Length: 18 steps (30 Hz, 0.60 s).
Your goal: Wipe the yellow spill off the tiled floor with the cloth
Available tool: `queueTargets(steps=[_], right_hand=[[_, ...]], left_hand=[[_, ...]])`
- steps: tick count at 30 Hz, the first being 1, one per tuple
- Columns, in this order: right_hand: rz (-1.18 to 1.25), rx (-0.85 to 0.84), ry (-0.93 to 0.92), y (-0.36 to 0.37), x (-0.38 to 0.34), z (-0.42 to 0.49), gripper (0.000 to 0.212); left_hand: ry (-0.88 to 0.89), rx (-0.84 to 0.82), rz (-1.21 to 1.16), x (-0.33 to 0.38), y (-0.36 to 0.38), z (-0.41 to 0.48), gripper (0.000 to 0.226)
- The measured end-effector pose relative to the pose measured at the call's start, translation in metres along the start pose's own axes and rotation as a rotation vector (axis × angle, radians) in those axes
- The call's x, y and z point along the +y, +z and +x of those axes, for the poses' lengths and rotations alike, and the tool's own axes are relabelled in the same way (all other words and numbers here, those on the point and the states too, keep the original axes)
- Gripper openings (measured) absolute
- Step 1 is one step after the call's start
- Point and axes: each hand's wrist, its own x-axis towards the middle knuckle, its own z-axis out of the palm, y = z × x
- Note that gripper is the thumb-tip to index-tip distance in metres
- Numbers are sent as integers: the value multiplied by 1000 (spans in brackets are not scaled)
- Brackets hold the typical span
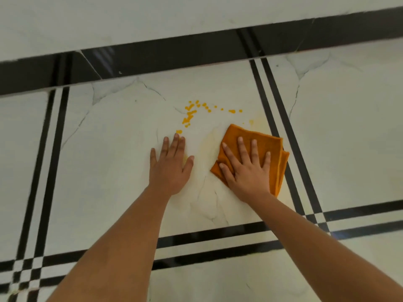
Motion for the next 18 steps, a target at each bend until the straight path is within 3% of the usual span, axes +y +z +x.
queueTargets(steps=[3,8,13,16,18], right_hand=[[-9,-7,-92,-4,11,3,63],[146,17,7,-16,-1,11,50],[1011,97,288,-66,-13,8,37],[1486,-139,478,-106,7,10,35],[1527,-221,523,-115,21,11,37]], left_hand=[[-23,93,-39,-1,1,7,59],[-84,133,-170,-3,1,23,59],[-83,83,-223,-2,-6,17,57],[-92,91,-248,0,-18,15,57],[-83,96,-244,2,-22,15,57]])
